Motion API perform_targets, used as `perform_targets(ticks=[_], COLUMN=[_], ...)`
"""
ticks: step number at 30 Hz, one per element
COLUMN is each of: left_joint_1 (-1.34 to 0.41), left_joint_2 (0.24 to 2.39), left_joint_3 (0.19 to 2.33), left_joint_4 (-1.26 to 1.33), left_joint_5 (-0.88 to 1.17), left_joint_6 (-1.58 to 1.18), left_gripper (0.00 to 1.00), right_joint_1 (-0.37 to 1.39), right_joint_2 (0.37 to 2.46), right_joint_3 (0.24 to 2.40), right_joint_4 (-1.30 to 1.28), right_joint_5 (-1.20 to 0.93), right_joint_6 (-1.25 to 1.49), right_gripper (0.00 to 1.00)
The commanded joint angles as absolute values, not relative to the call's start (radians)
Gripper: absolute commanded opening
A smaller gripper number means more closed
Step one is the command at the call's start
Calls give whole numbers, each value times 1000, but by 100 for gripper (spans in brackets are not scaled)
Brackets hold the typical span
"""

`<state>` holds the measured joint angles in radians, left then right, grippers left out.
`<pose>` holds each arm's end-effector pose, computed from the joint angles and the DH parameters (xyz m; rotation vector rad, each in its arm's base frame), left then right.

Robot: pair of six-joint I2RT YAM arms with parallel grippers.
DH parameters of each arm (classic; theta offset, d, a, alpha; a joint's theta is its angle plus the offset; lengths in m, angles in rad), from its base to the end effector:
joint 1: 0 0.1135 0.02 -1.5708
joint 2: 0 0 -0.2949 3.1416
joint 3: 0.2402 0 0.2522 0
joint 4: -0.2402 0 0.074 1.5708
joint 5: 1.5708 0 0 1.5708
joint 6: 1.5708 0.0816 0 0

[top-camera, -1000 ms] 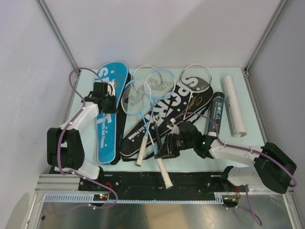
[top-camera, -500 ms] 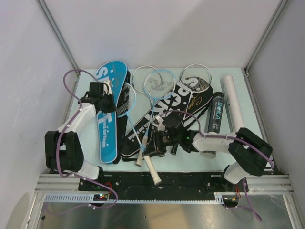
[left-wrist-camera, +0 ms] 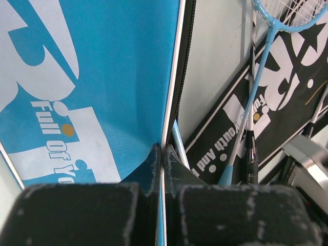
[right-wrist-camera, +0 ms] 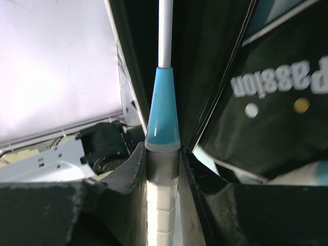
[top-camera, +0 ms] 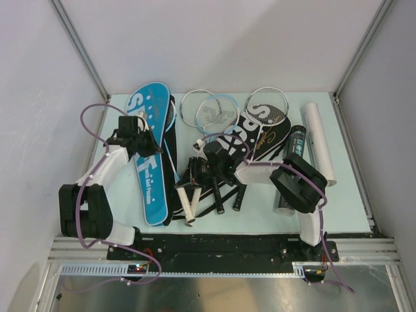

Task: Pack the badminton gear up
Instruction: Place the racket in the racket bag.

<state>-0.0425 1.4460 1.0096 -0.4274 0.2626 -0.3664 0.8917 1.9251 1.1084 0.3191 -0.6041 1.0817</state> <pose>0.3287 -0.0352 0.2408 -0.2778 2.4425 -0.5015 0.2515 0.3853 0.1852 -0.2232 2.5225 1.6634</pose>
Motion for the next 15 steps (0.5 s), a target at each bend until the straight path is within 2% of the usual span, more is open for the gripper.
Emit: perform_targets(ticks=[1, 15], left_joint_1=[-38, -34], left_joint_2=[1369, 1279], left_joint_3=[989, 925], left_joint_4=[-391, -349], left_joint_5=[311, 361], left_joint_6=[-413, -519], left_gripper=[0, 0], right_joint_1=[865, 862], right_joint_2=[1998, 2193], right_joint_3=[1228, 1451], right_joint_4=[416, 353], right_joint_5=[-573, -490], right_joint_6=[1007, 1020], right_gripper=[0, 0])
